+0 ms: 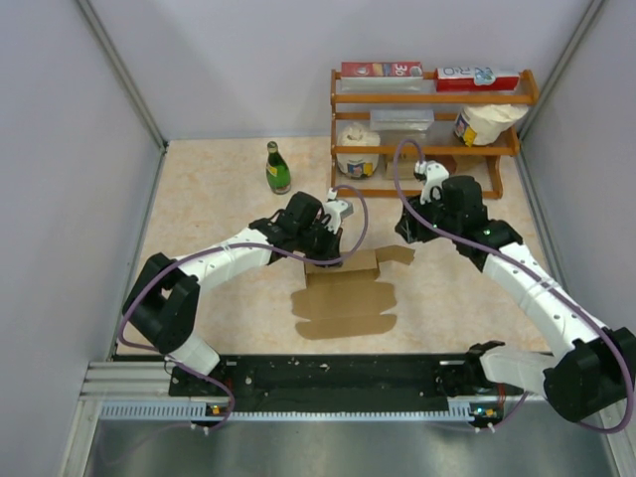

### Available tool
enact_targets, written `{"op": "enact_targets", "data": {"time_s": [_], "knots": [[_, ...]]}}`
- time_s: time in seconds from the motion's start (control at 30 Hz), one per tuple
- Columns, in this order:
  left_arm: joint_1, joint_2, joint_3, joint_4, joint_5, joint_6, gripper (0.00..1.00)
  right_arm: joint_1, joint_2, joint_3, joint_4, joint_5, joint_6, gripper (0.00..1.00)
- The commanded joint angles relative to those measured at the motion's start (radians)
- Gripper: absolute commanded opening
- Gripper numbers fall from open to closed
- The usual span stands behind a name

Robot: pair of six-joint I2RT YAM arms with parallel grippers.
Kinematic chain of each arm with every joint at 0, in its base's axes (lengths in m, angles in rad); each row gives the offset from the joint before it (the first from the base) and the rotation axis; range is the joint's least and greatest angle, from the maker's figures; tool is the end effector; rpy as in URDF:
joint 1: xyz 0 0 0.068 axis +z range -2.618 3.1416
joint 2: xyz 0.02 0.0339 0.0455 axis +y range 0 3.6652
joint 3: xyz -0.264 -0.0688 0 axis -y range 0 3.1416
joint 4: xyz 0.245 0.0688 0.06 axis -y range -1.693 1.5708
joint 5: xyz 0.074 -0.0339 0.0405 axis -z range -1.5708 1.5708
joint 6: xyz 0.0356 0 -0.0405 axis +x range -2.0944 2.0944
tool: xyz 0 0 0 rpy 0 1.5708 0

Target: Fold the paper box

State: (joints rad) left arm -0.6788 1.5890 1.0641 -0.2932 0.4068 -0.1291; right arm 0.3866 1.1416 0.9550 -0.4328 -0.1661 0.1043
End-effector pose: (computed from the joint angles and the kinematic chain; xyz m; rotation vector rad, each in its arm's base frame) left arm 0.2557 -0.2243 0.2287 0.8644 2.3234 -0.8524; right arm 0.2301 0.1000 0.3037 -0.4058 2.1803 0.4563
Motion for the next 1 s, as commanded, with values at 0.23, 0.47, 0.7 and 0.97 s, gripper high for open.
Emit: {"op": "enact_targets", "data": {"time_s": [0.23, 0.47, 0.7, 0.97], "knots": [[-0.002, 0.014, 0.036, 0.019, 0.036, -0.001, 0.00, -0.031, 0.040, 0.025, -0.047, -0.035, -0.265, 0.53], [-0.002, 0.003, 0.033, 0.014, 0.027, 0.000, 0.00, -0.049, 0.119, -0.004, -0.055, -0.095, -0.324, 0.53], [-0.002, 0.000, 0.036, 0.006, 0.026, 0.003, 0.00, -0.051, 0.179, -0.002, -0.052, -0.122, -0.362, 0.52], [-0.002, 0.002, 0.037, 0.006, 0.023, 0.003, 0.00, -0.051, 0.233, 0.011, -0.055, -0.102, -0.384, 0.50]]}}
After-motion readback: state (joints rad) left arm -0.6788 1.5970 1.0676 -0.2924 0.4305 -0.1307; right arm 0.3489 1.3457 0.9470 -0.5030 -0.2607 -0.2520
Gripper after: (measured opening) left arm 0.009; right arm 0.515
